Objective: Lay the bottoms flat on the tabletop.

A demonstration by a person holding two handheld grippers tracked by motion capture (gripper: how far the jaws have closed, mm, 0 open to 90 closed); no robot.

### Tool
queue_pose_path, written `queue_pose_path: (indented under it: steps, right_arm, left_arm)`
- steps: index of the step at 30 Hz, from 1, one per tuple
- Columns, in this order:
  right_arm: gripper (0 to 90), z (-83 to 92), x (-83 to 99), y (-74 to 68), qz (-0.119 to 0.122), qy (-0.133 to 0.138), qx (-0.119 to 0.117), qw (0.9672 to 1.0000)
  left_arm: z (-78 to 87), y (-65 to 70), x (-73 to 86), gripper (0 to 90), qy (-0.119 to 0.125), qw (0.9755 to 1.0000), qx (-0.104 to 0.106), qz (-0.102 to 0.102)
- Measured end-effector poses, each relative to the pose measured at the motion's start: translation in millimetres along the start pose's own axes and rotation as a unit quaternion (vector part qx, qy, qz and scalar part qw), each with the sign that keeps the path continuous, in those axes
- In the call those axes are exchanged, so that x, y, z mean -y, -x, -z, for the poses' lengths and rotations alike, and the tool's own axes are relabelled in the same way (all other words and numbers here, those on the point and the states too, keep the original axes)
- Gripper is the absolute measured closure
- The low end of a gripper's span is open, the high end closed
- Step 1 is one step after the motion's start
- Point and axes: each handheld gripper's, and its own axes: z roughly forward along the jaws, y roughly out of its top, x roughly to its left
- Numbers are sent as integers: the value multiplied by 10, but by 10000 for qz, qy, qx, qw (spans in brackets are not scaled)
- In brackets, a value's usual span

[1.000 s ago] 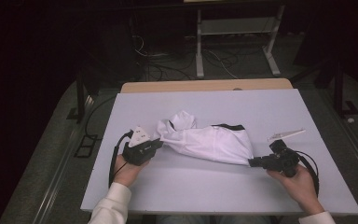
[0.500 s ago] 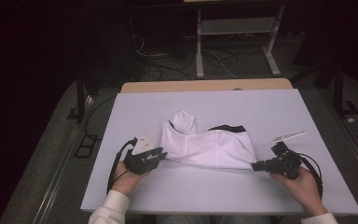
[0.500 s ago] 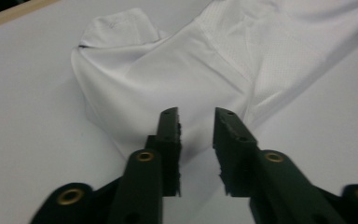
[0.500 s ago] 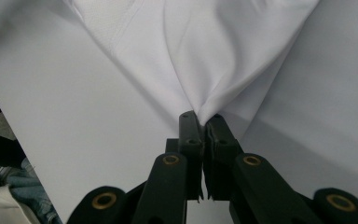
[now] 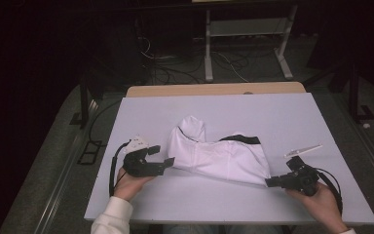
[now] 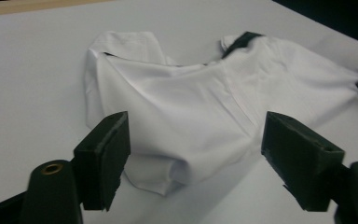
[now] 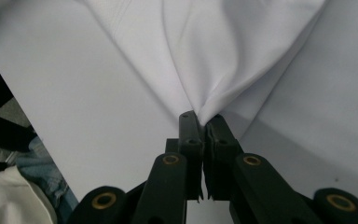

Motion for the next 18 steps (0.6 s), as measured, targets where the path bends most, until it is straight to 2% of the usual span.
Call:
queue_pose_path:
  steps: [5, 9, 14, 18]
  right_arm:
    - [851, 9, 102, -34, 89, -130, 47, 9999]
    - [850, 35, 187, -35, 37, -143, 12, 9999]
    - [850, 76, 244, -38, 29, -110, -8, 9999]
    - [850, 83, 272, -62, 92, -150, -41, 9998]
  left_arm:
    - [-114, -126, -90, 173, -176, 9997, -162, 105]
    - [-253, -223, -205, 165, -325, 9991, -242, 144]
    - [-481, -373, -411, 165, -450, 9975, -359, 404]
    - [-701, -437, -582, 188, -634, 9961, -393, 468]
